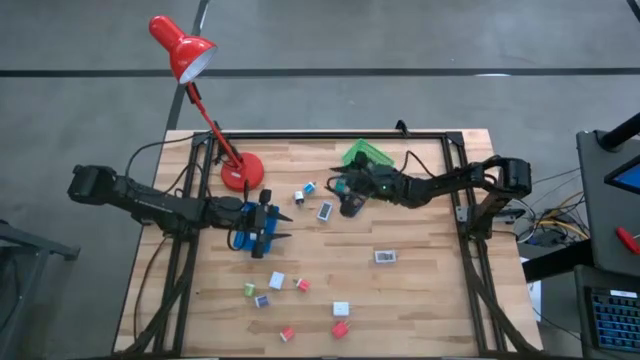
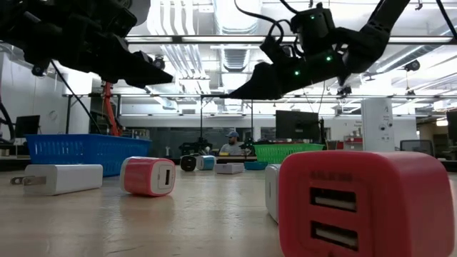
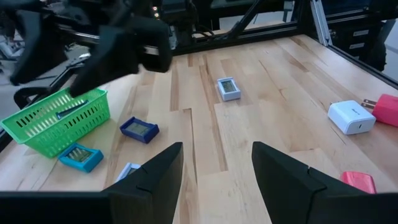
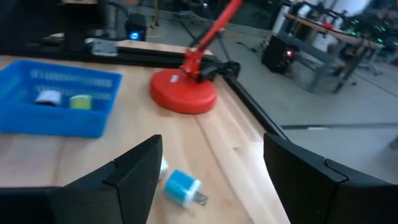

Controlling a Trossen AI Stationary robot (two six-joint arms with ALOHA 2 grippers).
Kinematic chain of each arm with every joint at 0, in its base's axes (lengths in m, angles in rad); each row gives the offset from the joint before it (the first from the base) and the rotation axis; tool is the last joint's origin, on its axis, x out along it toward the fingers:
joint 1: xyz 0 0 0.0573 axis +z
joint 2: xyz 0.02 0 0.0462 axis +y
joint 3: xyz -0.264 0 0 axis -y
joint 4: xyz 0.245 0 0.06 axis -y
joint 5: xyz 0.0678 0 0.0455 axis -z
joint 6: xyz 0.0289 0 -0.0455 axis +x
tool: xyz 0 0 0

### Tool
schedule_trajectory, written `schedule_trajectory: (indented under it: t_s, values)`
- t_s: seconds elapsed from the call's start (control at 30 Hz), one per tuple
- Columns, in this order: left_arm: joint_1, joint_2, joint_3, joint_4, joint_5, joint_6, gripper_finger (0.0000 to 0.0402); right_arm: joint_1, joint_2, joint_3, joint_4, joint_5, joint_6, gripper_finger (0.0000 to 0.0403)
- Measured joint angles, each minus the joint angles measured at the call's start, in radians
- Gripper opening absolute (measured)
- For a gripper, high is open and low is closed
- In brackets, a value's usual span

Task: Pick & Place Office items
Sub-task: Put the bottom white digital clock into the green basket

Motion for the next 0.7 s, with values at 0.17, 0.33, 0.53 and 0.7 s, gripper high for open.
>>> schedule_trajectory:
  t_s: [0.17,0.33,0.53,0.7]
  values:
    - [0.0,0.0,0.0,0.004,0.0,0.0,0.0195,0.056,0.0,-0.013,-0.007,-0.004,-0.011,0.0269]
    - [0.0,0.0,0.0,0.004,0.0,0.0,0.0195,0.12,0.0,-0.019,-0.019,0.004,-0.006,0.0267]
    - [0.0,0.0,0.0,0.003,0.0,0.0,0.0195,0.194,0.0,-0.023,-0.034,0.033,0.03,0.0264]
    - [0.0,0.0,0.0,0.003,0.0,0.0,0.0195,0.277,0.0,-0.024,-0.031,0.088,0.043,0.0263]
